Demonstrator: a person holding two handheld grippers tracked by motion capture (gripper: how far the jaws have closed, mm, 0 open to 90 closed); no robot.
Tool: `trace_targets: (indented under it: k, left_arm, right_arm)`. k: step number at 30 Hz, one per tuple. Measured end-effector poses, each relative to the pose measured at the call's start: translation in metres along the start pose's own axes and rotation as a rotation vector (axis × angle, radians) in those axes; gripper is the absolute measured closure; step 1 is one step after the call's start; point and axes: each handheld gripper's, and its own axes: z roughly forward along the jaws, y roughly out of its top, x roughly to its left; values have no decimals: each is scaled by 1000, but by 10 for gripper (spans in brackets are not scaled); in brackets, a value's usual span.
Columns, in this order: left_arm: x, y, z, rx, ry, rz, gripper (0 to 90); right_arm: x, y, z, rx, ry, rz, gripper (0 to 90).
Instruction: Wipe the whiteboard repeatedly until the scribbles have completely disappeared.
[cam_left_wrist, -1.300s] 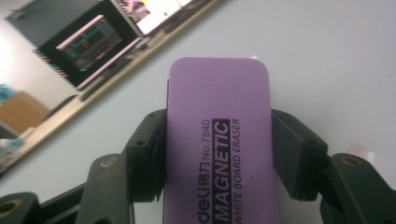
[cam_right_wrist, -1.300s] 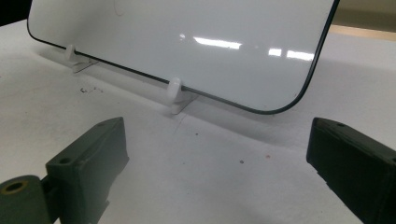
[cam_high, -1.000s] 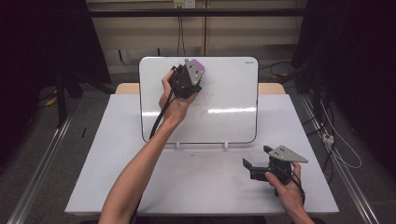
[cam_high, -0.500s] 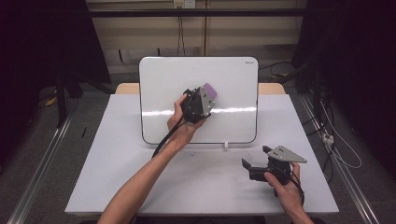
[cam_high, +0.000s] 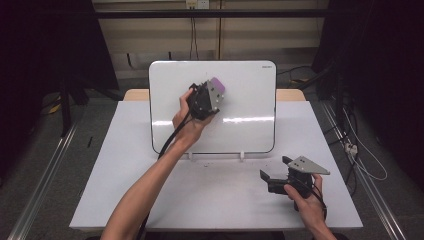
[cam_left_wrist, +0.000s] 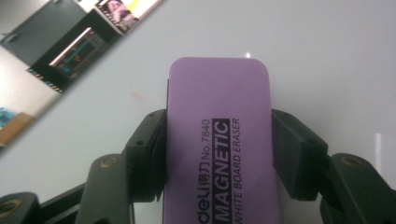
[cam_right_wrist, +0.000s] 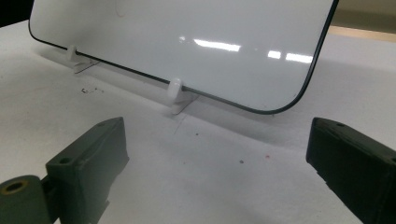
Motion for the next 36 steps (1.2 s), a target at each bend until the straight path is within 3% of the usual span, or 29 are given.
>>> trace_targets:
  k: [4,8,11,13,17,19,23,25,29,31,36]
  left_arm:
    - [29,6,5,19,62,-42,413]
    - [48,5,6,25,109,-83,413]
    - [53,3,5,21,119,-138,413]
    - [50,3,5,31,117,-122,413]
    - [33,-3,1,18,69,-105,413]
    - [17,-13,-5,-1,41,-74,413]
    - [-9,-28,-15,-17,9,-77,413]
    - [-25,-34,-20,-22,-15,-38,413]
    - [-51,-42,-27,-33,-64,-4,412]
    - [-65,-44,-30,-29,-86,40,412]
    - [-88,-48,-36,-24,-119,116,412]
  right_arm:
    - [0,0,0,-1,1,1,52]
    - [-1,0,-1,0,-2,7,52]
    - [-2,0,-1,-2,-2,10,52]
    - [-1,0,-1,-1,-2,10,52]
    - [0,0,0,1,0,4,52]
    - [0,0,0,1,1,2,52]
    - [0,0,1,3,0,5,52]
    - [1,0,1,2,-1,3,53]
    - [2,0,3,10,1,-3,53]
    - [2,0,4,9,1,-4,53]
    - [2,0,2,7,0,-3,53]
